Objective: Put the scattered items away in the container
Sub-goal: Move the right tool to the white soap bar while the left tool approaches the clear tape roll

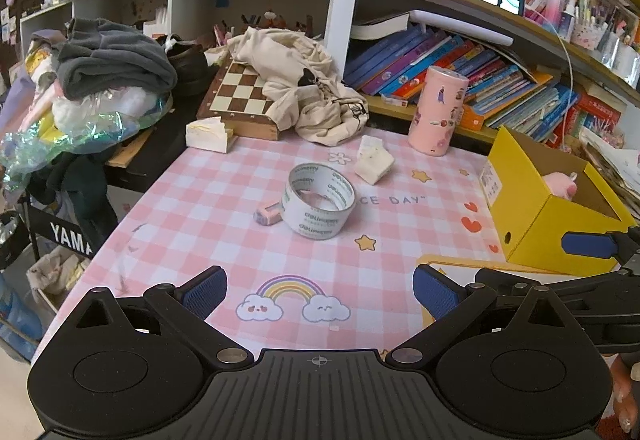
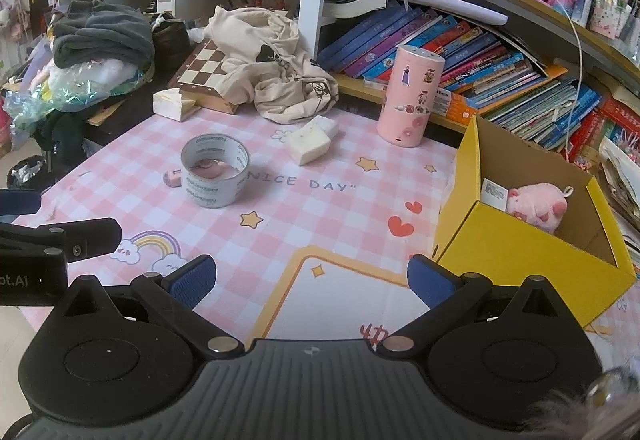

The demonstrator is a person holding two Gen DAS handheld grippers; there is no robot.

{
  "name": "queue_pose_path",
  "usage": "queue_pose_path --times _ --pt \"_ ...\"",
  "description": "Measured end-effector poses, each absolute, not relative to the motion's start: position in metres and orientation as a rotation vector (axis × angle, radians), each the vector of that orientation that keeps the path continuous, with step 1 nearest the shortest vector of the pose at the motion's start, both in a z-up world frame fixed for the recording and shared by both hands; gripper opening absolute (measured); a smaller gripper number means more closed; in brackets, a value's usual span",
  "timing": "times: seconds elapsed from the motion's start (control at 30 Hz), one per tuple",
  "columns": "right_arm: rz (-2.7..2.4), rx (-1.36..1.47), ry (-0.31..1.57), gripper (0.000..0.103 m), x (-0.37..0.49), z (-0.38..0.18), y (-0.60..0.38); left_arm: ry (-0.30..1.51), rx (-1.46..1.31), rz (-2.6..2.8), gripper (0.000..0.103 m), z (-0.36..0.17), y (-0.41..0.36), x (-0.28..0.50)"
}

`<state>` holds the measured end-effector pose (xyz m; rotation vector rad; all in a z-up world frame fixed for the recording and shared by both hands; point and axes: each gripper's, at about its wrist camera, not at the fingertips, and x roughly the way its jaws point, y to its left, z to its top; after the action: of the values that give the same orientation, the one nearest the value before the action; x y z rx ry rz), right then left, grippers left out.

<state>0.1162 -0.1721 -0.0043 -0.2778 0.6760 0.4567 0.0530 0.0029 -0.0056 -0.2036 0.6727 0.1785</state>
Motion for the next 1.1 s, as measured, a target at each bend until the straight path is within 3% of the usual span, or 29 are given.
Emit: queue_pose_path --times 1.1 --pt "0.506 -0.254 0.787 0.101 0.226 -0.032 -0.152 0.747 -0.273 0.234 0.100 -0.041 0.027 0.133"
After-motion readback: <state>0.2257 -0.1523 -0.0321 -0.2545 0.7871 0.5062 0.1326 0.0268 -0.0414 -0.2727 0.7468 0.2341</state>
